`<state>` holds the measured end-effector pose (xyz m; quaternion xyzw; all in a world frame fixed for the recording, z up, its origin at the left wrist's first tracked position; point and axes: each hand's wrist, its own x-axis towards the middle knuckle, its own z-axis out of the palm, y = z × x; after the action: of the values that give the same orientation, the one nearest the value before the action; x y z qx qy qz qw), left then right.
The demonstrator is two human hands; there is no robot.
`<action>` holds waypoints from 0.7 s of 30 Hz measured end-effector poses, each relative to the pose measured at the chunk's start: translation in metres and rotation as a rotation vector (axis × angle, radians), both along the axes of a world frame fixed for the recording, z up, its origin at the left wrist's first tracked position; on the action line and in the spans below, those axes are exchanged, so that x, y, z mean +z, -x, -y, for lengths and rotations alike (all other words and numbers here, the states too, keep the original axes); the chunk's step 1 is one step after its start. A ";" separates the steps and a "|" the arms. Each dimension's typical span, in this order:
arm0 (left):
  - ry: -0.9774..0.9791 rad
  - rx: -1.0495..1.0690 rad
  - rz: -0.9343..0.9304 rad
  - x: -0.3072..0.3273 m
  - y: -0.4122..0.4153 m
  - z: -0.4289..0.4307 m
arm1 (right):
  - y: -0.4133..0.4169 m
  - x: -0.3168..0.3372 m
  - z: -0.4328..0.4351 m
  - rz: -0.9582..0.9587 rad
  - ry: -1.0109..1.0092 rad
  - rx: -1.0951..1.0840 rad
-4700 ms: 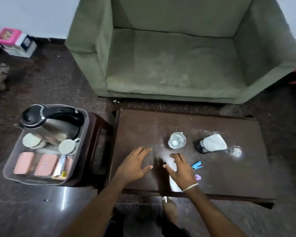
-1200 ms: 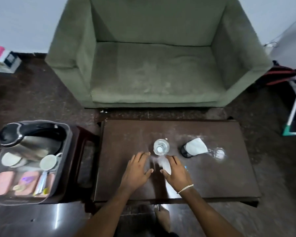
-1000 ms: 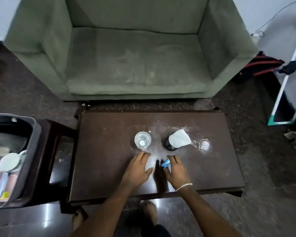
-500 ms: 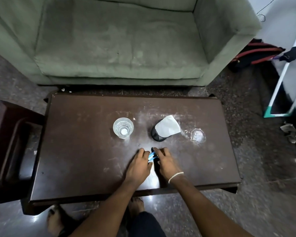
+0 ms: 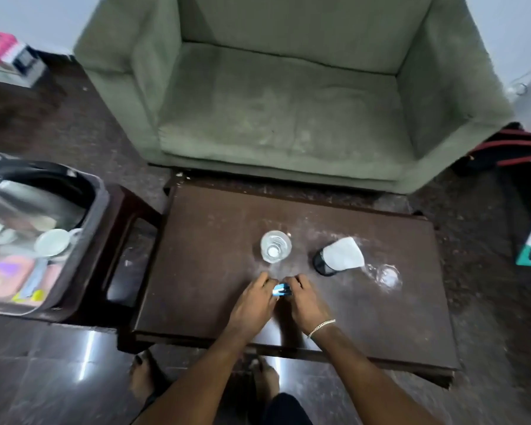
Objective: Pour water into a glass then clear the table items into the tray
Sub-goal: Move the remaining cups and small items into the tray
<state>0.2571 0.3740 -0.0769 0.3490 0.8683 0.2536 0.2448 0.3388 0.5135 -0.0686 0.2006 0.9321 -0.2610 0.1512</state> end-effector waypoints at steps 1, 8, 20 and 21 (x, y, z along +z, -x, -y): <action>-0.012 0.017 -0.011 0.009 0.007 0.009 | 0.008 0.009 0.009 -0.009 -0.007 0.006; -0.046 0.149 -0.106 0.076 0.076 0.117 | 0.094 0.074 0.099 -0.118 -0.015 0.188; 0.004 0.428 -0.113 0.132 0.194 0.332 | 0.253 0.123 0.299 -0.202 0.100 0.471; 0.007 0.443 -0.113 0.133 0.202 0.347 | 0.264 0.121 0.313 -0.201 0.100 0.488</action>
<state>0.0552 0.0271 0.0563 0.1626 0.9370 0.2783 0.1351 0.0751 0.2001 0.0528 -0.0646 0.9492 -0.2811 0.1261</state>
